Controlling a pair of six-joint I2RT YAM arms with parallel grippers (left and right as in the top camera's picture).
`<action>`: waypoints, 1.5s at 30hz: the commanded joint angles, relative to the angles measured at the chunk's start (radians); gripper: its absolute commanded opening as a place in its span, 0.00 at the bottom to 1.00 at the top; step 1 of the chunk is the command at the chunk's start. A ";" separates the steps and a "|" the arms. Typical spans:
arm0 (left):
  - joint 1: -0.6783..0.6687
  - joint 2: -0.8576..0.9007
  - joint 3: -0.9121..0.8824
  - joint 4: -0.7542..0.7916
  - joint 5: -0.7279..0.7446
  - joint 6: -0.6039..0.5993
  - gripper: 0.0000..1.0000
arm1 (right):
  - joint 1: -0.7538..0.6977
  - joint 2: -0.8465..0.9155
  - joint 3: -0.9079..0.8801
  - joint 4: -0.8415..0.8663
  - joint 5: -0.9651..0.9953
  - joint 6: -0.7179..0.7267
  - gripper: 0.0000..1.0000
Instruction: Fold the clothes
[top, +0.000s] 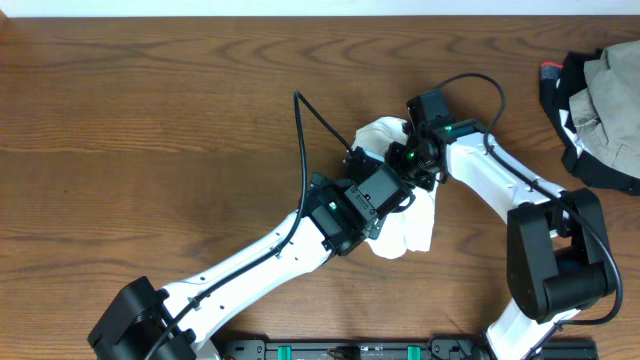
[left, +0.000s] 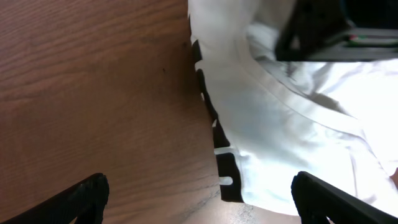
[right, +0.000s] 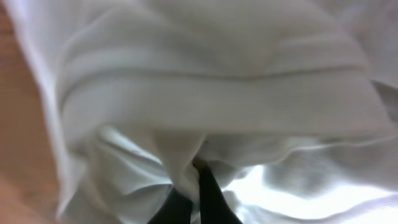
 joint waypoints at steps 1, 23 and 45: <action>0.005 -0.021 -0.003 -0.002 -0.013 -0.016 0.96 | -0.019 -0.028 0.051 -0.072 0.117 -0.039 0.01; 0.005 -0.020 -0.003 0.013 -0.013 -0.016 0.96 | -0.019 -0.035 0.317 -0.569 0.356 -0.120 0.04; 0.005 -0.020 -0.003 0.029 -0.013 -0.016 0.96 | -0.025 -0.035 0.201 -0.703 0.388 -0.149 0.13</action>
